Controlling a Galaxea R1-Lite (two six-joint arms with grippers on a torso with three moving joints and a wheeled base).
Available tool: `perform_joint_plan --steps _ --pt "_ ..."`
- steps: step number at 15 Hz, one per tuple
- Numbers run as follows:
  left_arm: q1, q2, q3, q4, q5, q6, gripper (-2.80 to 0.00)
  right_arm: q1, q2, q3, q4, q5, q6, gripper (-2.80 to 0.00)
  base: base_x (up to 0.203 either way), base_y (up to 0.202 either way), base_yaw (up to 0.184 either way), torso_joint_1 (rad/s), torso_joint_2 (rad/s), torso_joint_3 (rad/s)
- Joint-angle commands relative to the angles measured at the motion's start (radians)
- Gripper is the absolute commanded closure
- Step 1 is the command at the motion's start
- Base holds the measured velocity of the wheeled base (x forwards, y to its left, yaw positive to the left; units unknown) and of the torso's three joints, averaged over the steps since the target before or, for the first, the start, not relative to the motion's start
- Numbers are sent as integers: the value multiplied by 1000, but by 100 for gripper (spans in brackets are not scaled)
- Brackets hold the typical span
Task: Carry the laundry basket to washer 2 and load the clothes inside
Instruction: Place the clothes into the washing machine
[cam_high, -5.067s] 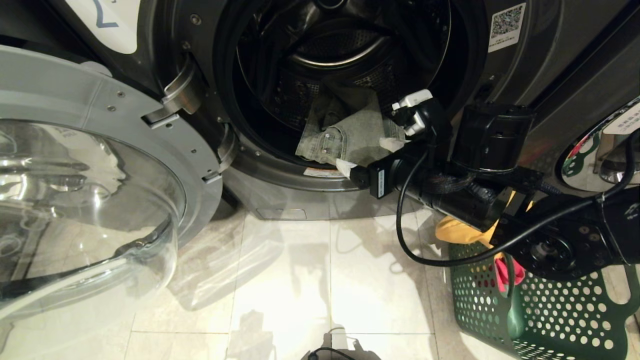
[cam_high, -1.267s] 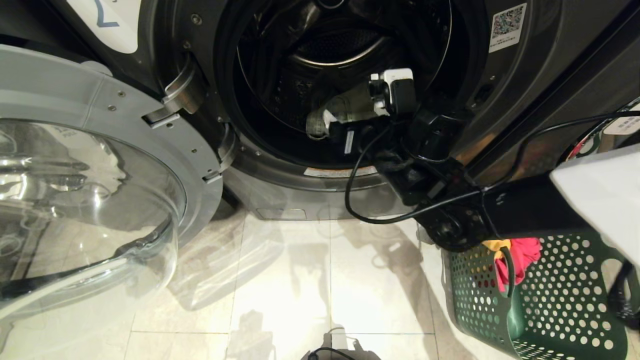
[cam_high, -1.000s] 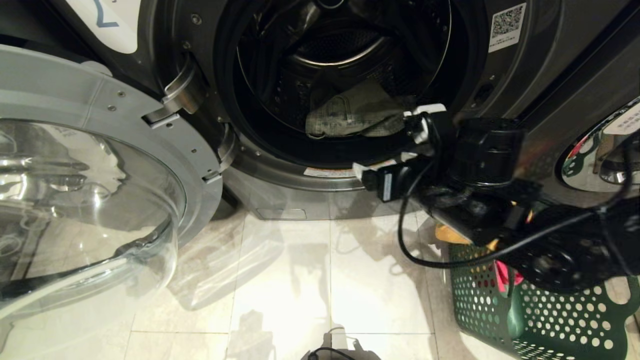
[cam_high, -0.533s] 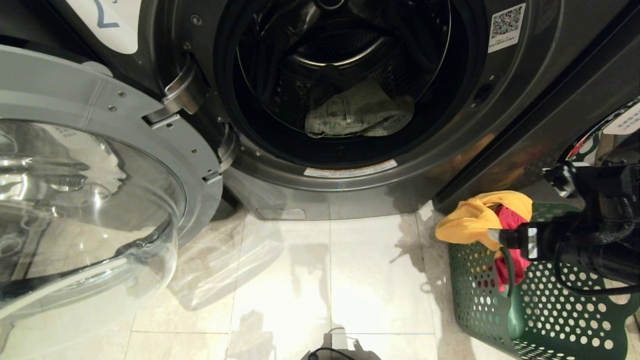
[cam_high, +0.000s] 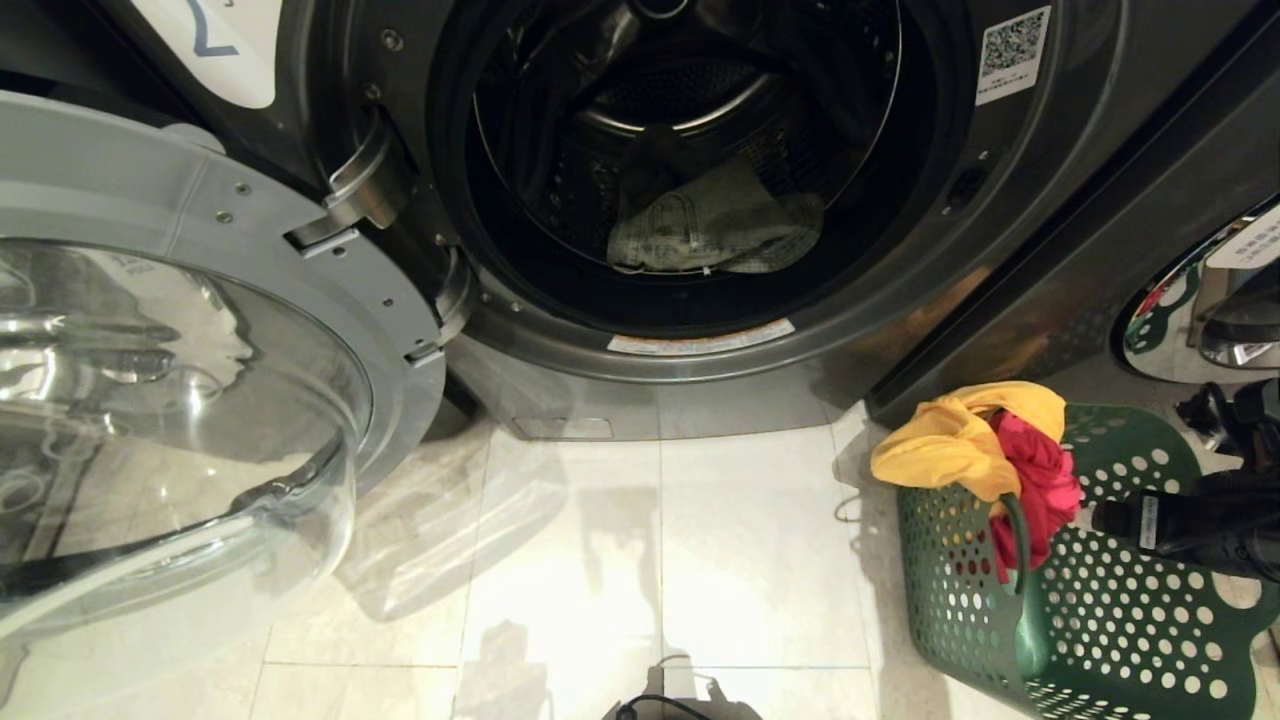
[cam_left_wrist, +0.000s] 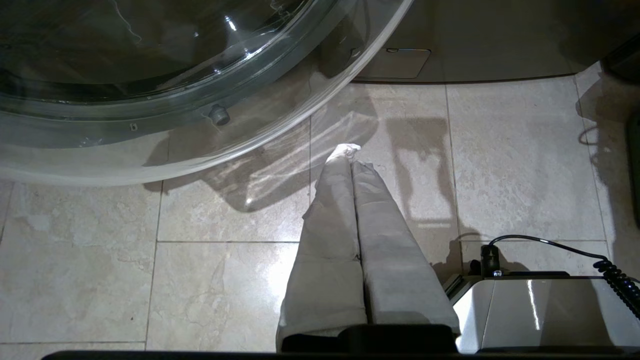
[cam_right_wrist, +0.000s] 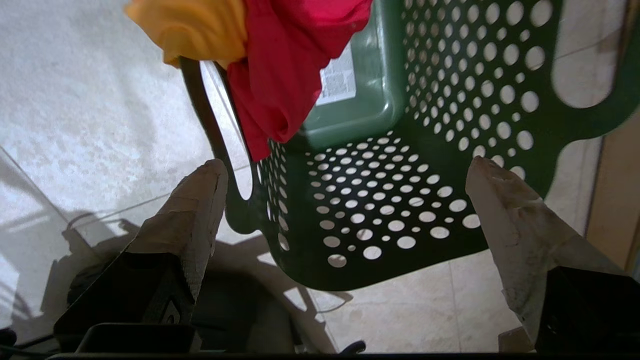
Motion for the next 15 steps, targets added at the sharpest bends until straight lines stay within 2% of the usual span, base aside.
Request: perform_joint_plan --steps 1,5,9,12,15 --pt "0 0 0 0 0 -1 0 -37 164 -57 -1 71 8 -280 0 0 0 0 0 0" --pt "0 0 0 0 0 -1 0 -57 320 -284 -14 161 95 -280 0 0 0 0 0 0" --pt "0 0 0 0 0 0 0 -75 412 -358 -45 170 146 -280 0 0 0 0 0 0" --pt "0 0 0 0 0 -1 0 -83 487 -394 -119 181 151 -280 0 0 0 0 0 0" --pt "0 0 0 0 0 -1 0 -106 533 -412 -198 290 151 -280 0 0 0 0 0 0"
